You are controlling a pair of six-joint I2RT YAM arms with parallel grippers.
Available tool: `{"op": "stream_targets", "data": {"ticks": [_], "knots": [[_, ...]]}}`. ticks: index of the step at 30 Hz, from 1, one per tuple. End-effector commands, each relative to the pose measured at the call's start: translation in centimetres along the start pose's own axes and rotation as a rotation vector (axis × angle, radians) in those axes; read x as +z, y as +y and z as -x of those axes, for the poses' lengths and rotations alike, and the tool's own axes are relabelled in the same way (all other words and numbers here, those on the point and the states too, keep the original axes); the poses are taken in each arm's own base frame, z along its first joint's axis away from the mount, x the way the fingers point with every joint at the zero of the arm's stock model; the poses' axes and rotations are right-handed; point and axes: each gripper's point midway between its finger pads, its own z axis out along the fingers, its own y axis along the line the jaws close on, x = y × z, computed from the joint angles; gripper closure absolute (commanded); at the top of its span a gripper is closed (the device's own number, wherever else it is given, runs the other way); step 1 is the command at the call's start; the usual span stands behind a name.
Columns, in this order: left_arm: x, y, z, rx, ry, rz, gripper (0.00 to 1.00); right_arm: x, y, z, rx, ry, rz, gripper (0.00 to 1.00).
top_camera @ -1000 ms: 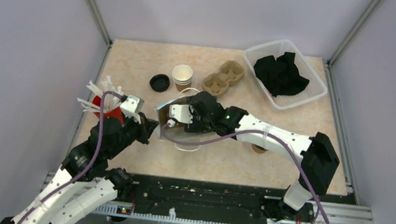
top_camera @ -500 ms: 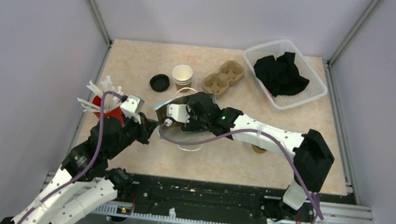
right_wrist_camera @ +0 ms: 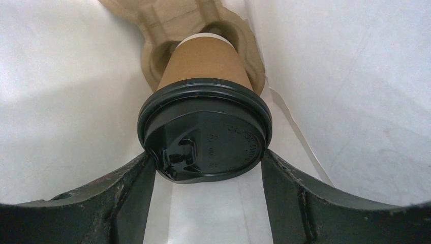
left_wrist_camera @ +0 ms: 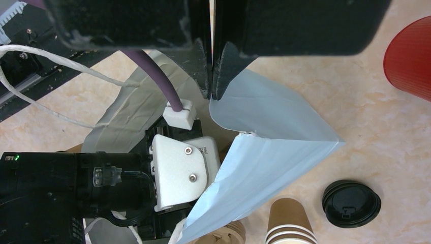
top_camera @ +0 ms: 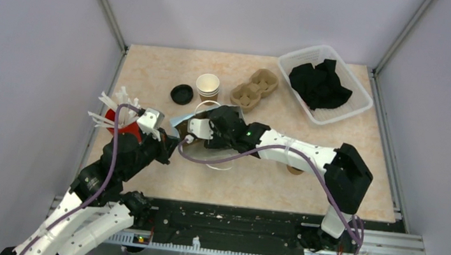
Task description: Pack the takeout coffee
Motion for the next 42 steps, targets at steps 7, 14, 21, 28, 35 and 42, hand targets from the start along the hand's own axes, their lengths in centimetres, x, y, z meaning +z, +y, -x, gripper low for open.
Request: {"op": "stream_targets", "data": {"ticks": [7,14,21,28,35,42], "knots": [[0.3,-0.3,1.0,0.007,-0.037,-0.013,1.0,-1.6,-1.7,1.5,0.063,-0.039,-0.012,0.58],[0.5,-0.3,0.8,0.008,-0.033,-0.011,1.0,-2.9,-1.2,0.6,0.068,-0.01,-0.011,0.58],[0.5,-0.5,0.8,0.008,-0.03,-0.023,1.0,-2.6,-1.9,0.5,0.078,0.002,-0.063,0.58],[0.4,-0.5,0.9,0.007,-0.033,-0.025,1.0,-1.6,-1.8,0.5,0.059,0.016,-0.067,0.58],[0.4,-0.7,0.9,0.007,-0.034,-0.033,1.0,0.2,-1.1,0.7,0.039,0.008,-0.052,0.58],[0.3,-0.7,0.9,0.005,-0.031,-0.032,1.0,2.0,-1.0,1.7,0.078,-0.018,-0.057,0.58]]}}
